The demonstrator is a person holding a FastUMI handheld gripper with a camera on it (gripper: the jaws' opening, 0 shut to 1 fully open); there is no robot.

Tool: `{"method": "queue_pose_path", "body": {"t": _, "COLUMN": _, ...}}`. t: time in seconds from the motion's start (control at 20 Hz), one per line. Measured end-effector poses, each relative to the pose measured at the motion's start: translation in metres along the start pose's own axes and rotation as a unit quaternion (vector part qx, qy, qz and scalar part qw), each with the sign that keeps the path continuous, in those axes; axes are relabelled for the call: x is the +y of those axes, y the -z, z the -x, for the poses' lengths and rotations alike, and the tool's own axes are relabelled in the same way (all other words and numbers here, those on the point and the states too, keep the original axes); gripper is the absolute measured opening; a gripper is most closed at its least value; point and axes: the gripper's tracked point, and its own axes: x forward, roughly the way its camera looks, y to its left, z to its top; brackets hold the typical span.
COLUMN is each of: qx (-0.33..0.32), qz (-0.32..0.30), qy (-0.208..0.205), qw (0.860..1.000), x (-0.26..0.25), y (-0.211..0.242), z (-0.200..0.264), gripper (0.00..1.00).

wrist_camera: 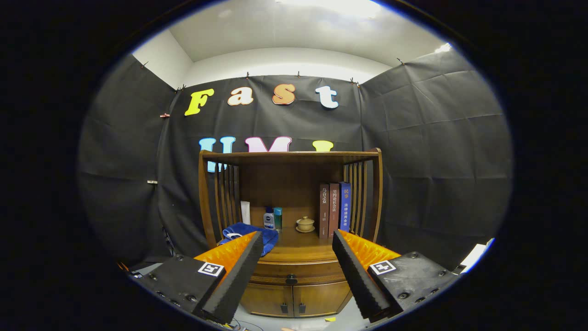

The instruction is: Pull open the drawer, take out the items inside it, and place them on the countertop above the cabinet.

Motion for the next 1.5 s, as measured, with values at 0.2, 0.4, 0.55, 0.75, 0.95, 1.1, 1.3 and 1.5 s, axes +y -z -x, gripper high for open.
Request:
{"method": "queue_pose_path", "body": {"t": 0.2, "qx": 0.003, "qz": 0.0, "qy": -0.002, "qw": 1.0, "x": 0.002, "y": 0.006, "z": -0.005, "gripper": 0.99}}
{"method": "queue_pose_path", "body": {"t": 0.4, "qx": 0.025, "qz": 0.002, "qy": -0.007, "qw": 1.0, "x": 0.004, "y": 0.033, "z": -0.019, "gripper": 0.99}}
{"method": "queue_pose_path", "body": {"t": 0.55, "qx": 0.049, "qz": -0.006, "qy": -0.005, "qw": 0.999, "x": 0.002, "y": 0.066, "z": -0.035, "gripper": 0.99}}
{"method": "queue_pose_path", "body": {"t": 0.75, "qx": 0.086, "qz": -0.002, "qy": -0.004, "qw": 0.996, "x": 0.005, "y": 0.122, "z": -0.059, "gripper": 0.99}}
{"method": "queue_pose_path", "body": {"t": 0.95, "qx": 0.121, "qz": -0.003, "qy": -0.001, "qw": 0.993, "x": 0.009, "y": 0.179, "z": -0.087, "gripper": 1.0}}
{"method": "queue_pose_path", "body": {"t": 1.1, "qx": 0.148, "qz": 0.004, "qy": 0.0, "qw": 0.989, "x": 0.011, "y": 0.226, "z": -0.115, "gripper": 1.0}}
{"method": "queue_pose_path", "body": {"t": 1.3, "qx": 0.196, "qz": -0.001, "qy": 0.005, "qw": 0.981, "x": 0.007, "y": 0.288, "z": -0.143, "gripper": 1.0}}
{"method": "queue_pose_path", "body": {"t": 1.5, "qx": 0.216, "qz": -0.001, "qy": 0.014, "qw": 0.976, "x": 0.007, "y": 0.326, "z": -0.173, "gripper": 1.0}}
